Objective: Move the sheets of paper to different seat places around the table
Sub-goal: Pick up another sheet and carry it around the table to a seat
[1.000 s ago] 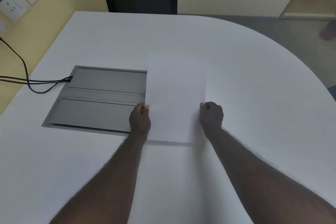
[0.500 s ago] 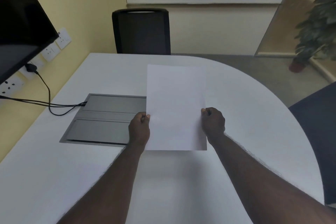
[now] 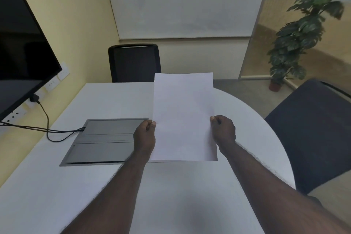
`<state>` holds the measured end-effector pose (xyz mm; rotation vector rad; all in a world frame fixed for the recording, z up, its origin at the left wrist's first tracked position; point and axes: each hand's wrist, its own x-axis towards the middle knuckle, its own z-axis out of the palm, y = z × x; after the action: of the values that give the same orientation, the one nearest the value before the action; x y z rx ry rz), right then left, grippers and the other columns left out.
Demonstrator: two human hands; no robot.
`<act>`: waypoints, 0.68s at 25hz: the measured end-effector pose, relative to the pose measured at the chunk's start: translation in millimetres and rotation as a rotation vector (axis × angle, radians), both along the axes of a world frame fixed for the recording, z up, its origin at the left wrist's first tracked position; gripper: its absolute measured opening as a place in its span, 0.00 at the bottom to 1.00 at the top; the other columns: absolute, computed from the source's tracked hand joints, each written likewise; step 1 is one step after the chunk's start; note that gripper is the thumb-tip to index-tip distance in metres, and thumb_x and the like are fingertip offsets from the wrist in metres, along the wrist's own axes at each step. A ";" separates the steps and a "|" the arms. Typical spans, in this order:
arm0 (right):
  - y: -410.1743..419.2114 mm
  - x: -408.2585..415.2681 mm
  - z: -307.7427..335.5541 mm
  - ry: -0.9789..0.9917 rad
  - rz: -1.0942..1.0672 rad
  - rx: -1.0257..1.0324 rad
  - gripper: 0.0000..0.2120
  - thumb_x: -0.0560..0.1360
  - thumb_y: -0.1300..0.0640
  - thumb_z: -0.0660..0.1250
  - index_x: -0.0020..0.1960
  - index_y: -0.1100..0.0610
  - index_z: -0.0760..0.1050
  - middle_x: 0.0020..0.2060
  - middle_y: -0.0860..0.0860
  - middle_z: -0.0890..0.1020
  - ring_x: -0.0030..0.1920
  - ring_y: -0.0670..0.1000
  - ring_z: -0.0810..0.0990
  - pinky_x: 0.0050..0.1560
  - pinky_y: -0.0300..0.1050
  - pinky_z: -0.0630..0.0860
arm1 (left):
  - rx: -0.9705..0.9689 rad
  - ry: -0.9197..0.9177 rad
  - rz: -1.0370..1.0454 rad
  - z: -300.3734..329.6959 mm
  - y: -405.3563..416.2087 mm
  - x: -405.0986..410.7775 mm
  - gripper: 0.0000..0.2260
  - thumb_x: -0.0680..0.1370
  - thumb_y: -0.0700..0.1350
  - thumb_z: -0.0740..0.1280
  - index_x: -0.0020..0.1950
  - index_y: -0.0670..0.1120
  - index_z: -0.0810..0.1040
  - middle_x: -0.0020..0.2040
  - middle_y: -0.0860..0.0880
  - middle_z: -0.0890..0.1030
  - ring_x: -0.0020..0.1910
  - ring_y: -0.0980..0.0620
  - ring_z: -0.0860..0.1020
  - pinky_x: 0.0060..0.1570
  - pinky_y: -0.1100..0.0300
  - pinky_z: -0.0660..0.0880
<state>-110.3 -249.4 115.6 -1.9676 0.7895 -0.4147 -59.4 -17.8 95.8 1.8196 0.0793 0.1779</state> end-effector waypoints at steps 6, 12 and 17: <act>-39.1 -42.5 24.5 -0.068 -0.064 0.020 0.14 0.77 0.50 0.61 0.35 0.53 0.71 0.31 0.45 0.75 0.39 0.53 0.73 0.50 0.53 0.69 | -0.018 -0.043 -0.098 23.3 -44.2 -25.6 0.06 0.80 0.44 0.63 0.47 0.45 0.79 0.40 0.48 0.78 0.41 0.50 0.73 0.41 0.60 0.70; -107.2 -95.1 43.9 -0.146 -0.162 0.032 0.14 0.76 0.50 0.61 0.39 0.60 0.74 0.31 0.48 0.75 0.39 0.55 0.73 0.49 0.54 0.70 | -0.049 -0.031 -0.219 42.3 -118.3 -52.6 0.08 0.80 0.46 0.63 0.49 0.44 0.80 0.43 0.47 0.81 0.43 0.49 0.76 0.45 0.56 0.73; -181.1 -156.1 53.7 -0.169 -0.261 0.011 0.13 0.76 0.48 0.62 0.42 0.56 0.78 0.41 0.51 0.83 0.48 0.58 0.80 0.59 0.62 0.74 | -0.042 -0.027 -0.350 54.9 -196.9 -92.6 0.09 0.79 0.49 0.62 0.46 0.47 0.80 0.45 0.44 0.83 0.44 0.45 0.79 0.50 0.48 0.77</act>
<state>-266.4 -430.5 169.2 -1.7972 0.9385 -0.7198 -152.0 -214.7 150.8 1.7581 -0.2518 -0.0464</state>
